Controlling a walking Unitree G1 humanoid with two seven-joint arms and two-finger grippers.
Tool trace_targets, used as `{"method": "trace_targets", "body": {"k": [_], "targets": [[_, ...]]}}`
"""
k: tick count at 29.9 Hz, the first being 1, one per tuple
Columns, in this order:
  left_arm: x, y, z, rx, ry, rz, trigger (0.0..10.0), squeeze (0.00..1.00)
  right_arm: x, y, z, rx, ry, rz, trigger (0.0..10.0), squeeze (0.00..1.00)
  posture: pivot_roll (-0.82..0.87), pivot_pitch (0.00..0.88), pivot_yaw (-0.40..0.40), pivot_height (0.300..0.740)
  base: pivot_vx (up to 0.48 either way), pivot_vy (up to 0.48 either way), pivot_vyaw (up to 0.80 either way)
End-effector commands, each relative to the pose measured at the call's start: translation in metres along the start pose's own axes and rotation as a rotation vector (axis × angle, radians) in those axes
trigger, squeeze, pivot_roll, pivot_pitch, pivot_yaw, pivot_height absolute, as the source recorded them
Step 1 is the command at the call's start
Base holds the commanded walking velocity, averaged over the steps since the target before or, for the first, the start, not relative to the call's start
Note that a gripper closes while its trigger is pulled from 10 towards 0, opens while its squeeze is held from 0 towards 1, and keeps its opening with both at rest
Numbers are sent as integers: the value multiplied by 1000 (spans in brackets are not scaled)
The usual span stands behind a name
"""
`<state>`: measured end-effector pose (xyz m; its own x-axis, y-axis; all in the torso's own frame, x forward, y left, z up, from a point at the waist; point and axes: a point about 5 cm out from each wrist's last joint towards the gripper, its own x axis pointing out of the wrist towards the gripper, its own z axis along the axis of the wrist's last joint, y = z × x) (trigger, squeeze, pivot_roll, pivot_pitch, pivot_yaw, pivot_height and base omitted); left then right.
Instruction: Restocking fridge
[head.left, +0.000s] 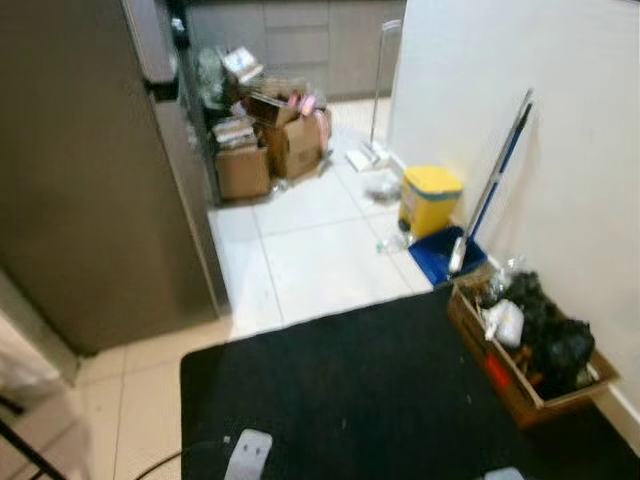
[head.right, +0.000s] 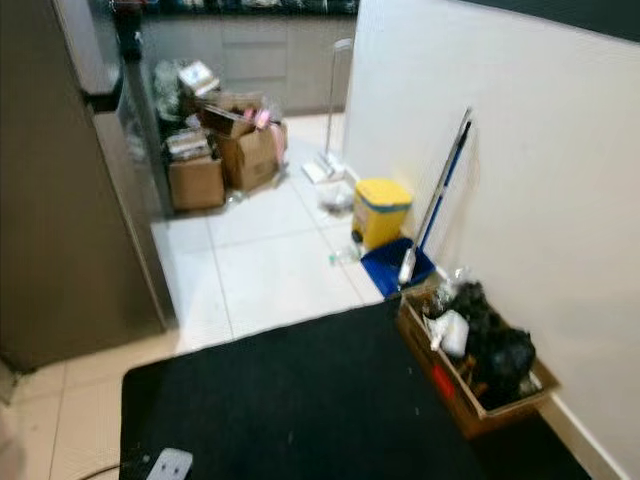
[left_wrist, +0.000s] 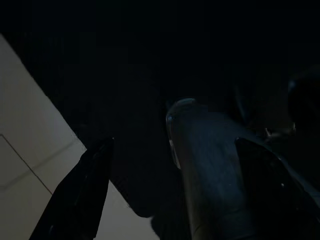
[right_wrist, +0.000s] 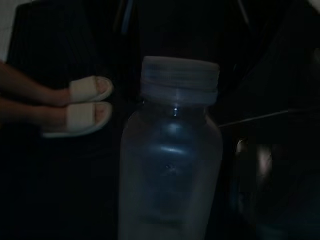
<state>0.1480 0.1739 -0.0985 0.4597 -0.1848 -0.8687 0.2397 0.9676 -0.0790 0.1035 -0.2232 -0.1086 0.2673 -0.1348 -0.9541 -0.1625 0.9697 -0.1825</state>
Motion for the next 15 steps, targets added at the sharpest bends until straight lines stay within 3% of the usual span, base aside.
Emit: {"method": "trace_targets", "body": {"k": [1,15], "targets": [[0,1,-2,9,10,1,10000,0,0,-7,5,3,-16,-22,10000,0,15,0,-18,740,401,0,0],[0,1,-1,19,11,-1,10000,0,0,-6,5,6,-16,-14,10000,0,15,0,-19,740,400,0,0]]}}
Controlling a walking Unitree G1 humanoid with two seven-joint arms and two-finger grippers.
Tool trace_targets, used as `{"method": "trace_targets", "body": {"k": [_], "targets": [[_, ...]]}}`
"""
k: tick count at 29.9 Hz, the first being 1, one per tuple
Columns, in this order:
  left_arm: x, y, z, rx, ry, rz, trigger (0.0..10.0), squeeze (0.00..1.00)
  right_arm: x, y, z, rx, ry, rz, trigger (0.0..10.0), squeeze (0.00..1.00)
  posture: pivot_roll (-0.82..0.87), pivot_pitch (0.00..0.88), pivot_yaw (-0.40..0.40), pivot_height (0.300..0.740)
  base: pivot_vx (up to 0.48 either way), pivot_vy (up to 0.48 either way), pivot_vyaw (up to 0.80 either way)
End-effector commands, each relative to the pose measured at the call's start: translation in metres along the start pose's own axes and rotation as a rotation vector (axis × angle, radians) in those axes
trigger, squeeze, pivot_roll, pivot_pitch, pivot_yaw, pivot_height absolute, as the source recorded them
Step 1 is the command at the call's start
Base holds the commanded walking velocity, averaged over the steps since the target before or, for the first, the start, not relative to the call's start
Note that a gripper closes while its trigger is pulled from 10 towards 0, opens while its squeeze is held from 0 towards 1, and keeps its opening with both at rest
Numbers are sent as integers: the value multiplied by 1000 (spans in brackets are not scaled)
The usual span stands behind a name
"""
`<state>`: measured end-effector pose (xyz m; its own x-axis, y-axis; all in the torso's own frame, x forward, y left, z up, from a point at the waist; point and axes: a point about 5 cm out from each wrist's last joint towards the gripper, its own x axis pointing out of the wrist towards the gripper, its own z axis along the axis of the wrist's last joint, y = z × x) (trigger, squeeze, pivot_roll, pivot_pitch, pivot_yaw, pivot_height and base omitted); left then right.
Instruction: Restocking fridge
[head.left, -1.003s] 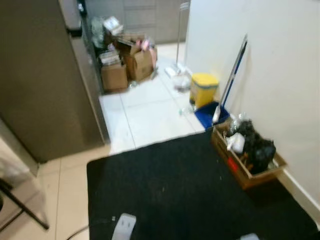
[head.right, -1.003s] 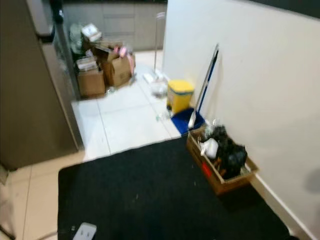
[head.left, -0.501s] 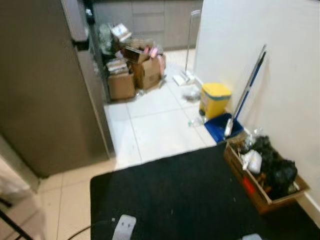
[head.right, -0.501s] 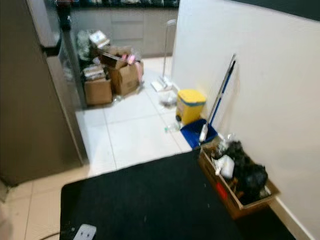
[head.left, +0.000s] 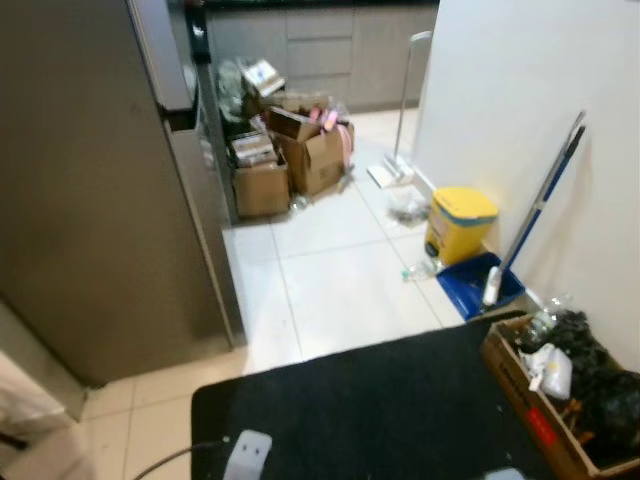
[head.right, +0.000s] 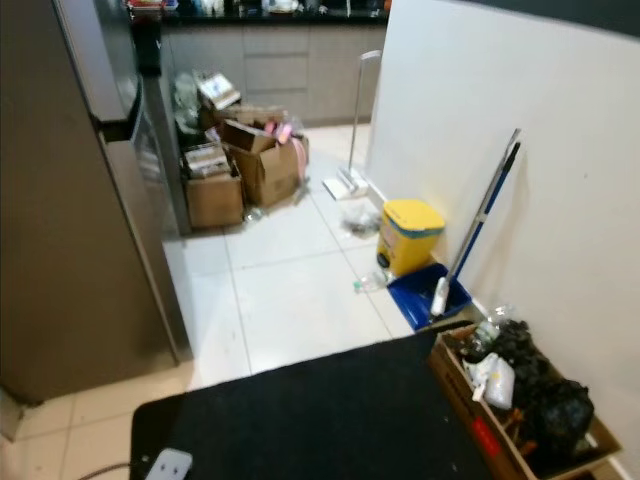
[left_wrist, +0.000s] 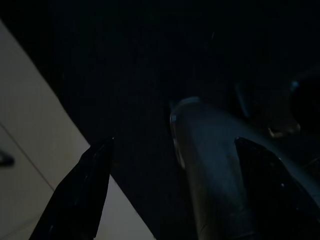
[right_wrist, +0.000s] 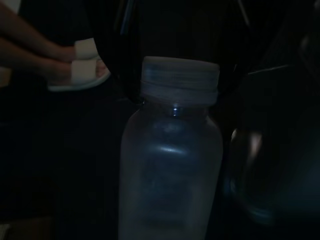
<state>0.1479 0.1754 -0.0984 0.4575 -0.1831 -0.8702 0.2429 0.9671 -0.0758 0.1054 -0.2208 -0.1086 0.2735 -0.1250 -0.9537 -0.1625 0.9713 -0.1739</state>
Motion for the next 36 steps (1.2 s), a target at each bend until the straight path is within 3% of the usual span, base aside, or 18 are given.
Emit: {"method": "trace_targets", "body": {"k": [1,13,14,15,17,18,30,36], "targets": [[0,0,-1,16,9,-3,10000,0,0,-8,2,3,-7,-22,10000,0,14,0,-20,740,401,0,0],[0,1,-1,21,10,-2,10000,0,-1,-13,1,-2,-6,-32,10000,0,15,0,-23,740,400,0,0],[0,1,-1,22,9,-3,10000,0,-1,-12,2,2,-15,-26,2667,0,13,0,-21,740,401,0,0],[0,0,0,22,8,-4,10000,0,-1,-11,3,9,-24,-16,0,0,13,0,-21,740,401,0,0],[0,0,0,22,7,-6,10000,0,-1,-11,4,3,-25,-11,0,0,14,0,-22,740,401,0,0],[0,-1,0,21,7,-7,10000,0,-1,-11,3,-4,-18,-16,10000,0,13,0,-21,740,401,0,0],[0,0,-1,6,8,3,10000,0,-1,-10,2,3,-12,-18,10000,0,15,0,-23,740,373,0,0],[0,1,0,-10,7,16,10000,0,-1,-10,2,4,-11,-14,10000,0,12,0,-21,740,0,0,0]]}}
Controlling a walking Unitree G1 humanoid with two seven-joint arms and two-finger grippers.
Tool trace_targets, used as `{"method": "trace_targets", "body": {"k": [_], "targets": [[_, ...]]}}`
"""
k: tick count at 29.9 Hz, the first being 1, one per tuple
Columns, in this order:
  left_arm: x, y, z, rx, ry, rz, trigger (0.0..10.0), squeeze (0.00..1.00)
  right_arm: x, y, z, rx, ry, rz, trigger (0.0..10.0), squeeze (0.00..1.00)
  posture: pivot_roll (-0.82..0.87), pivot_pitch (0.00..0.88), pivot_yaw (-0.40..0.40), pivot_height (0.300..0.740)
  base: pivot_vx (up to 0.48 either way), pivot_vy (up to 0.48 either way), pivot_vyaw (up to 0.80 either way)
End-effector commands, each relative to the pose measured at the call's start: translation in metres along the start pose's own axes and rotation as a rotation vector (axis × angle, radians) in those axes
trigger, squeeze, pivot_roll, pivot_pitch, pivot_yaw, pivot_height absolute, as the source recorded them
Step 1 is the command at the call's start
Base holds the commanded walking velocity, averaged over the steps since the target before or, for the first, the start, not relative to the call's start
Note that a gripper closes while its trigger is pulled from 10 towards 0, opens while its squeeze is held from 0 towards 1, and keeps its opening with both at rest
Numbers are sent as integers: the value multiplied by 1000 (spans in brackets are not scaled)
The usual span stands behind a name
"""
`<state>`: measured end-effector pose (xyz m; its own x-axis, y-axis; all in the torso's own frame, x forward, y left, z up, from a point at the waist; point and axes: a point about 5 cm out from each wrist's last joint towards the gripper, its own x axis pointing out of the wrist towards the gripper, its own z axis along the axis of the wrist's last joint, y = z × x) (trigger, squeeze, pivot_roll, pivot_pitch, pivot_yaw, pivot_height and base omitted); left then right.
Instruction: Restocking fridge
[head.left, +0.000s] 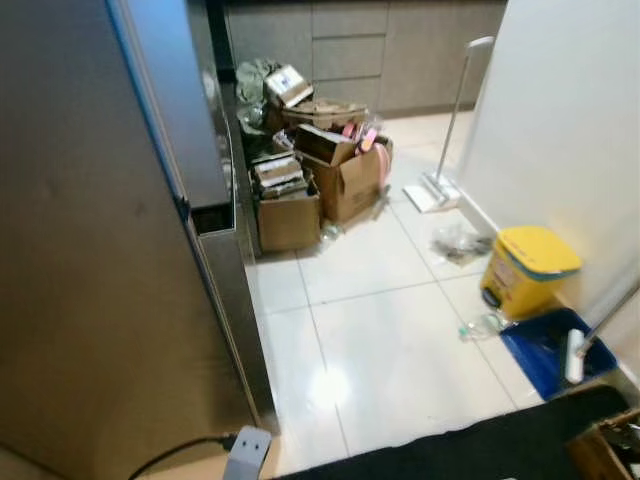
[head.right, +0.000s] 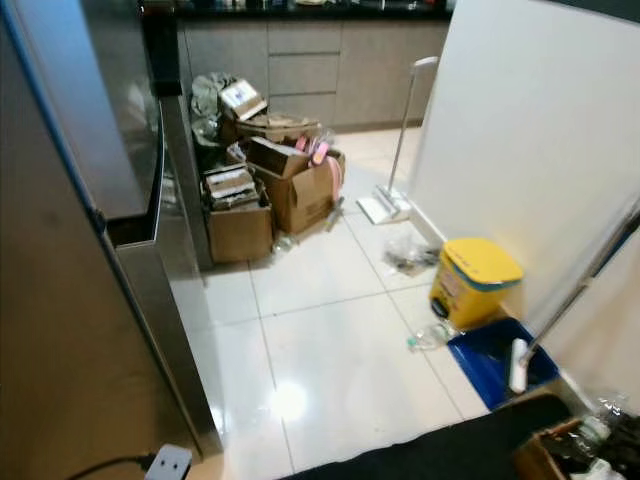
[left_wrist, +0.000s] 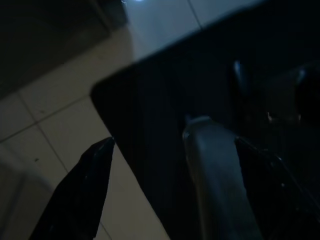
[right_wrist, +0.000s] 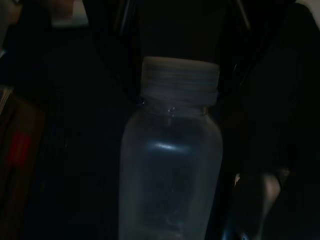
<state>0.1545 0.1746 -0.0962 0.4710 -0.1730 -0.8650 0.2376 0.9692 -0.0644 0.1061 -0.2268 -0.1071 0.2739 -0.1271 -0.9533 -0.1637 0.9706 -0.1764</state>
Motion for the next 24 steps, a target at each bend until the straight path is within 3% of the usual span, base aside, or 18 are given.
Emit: {"method": "trace_targets", "body": {"k": [1,7,13,24], "targets": [[-1,0,-7,-14,18,1,10000,0,0,-3,2,7,-11,-11,10000,0,12,0,-21,740,0,0,0],[-1,-1,-7,-18,23,-19,10000,0,0,-2,2,14,-19,8,10000,0,10,0,-19,740,0,0,0],[-1,-2,-8,-21,29,-26,10000,0,0,1,2,17,-16,29,10000,0,11,0,-19,740,0,0,763],[-1,-3,-10,-22,35,-37,10000,0,0,3,2,22,-11,45,10000,0,9,0,-17,740,0,-320,763]]}}
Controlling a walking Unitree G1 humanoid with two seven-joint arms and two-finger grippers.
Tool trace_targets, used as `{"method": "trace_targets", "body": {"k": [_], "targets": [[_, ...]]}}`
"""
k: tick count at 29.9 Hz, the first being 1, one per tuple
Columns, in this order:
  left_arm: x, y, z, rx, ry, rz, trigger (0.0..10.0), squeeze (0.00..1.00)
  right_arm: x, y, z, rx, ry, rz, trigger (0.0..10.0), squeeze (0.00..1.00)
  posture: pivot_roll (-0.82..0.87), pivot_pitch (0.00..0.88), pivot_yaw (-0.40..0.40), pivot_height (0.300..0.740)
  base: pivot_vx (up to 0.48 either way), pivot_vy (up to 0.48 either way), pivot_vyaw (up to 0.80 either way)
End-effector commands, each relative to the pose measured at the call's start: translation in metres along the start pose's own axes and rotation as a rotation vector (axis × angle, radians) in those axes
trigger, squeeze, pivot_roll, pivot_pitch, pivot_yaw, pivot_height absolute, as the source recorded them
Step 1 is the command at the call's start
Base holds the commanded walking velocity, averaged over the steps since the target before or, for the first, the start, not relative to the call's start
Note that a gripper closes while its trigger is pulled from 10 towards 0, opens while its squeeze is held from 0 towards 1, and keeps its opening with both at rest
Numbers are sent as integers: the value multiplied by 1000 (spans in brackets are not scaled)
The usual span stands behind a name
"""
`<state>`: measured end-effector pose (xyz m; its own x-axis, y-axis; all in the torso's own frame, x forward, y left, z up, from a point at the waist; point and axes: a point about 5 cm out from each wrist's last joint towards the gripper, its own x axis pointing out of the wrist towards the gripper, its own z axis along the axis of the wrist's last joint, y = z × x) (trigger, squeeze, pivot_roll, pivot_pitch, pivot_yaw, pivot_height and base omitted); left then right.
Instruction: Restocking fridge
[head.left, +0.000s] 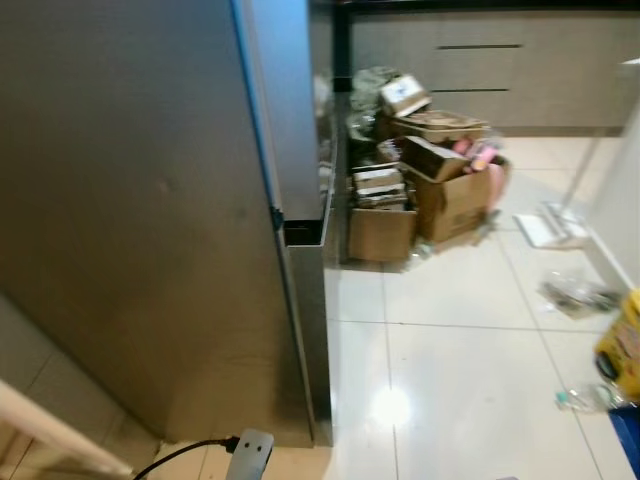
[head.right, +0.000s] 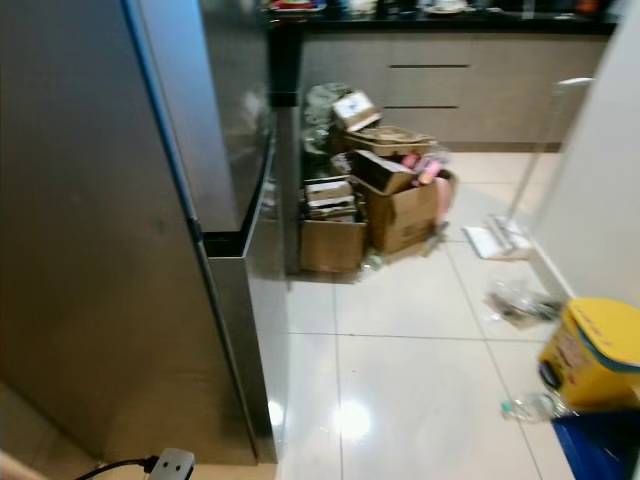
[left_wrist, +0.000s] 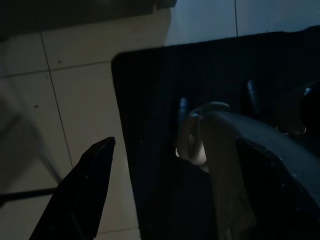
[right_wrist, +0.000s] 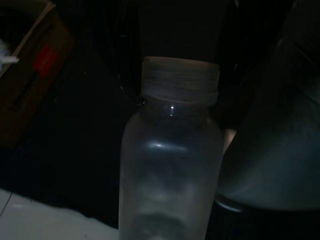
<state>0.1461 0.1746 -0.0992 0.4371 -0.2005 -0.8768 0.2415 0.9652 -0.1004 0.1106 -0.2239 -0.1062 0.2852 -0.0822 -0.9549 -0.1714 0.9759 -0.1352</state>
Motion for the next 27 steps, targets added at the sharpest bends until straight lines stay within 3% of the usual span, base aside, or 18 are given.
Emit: {"method": "trace_targets", "body": {"k": [1,5,19,27], "targets": [[0,-1,-1,-10,6,-5,10000,0,0,0,-3,20,9,0,10000,0,9,0,-18,740,0,-405,769],[0,-1,-2,-11,7,-7,10000,0,0,1,-3,35,8,2,10000,0,9,0,-18,740,0,-408,497],[0,-2,-4,-12,15,-13,10000,0,0,4,-2,22,7,20,10000,0,9,0,-17,740,0,-418,0],[0,-2,-5,-13,18,-10,10000,0,0,7,-3,9,16,48,10000,0,8,0,-17,740,0,-420,780]]}}
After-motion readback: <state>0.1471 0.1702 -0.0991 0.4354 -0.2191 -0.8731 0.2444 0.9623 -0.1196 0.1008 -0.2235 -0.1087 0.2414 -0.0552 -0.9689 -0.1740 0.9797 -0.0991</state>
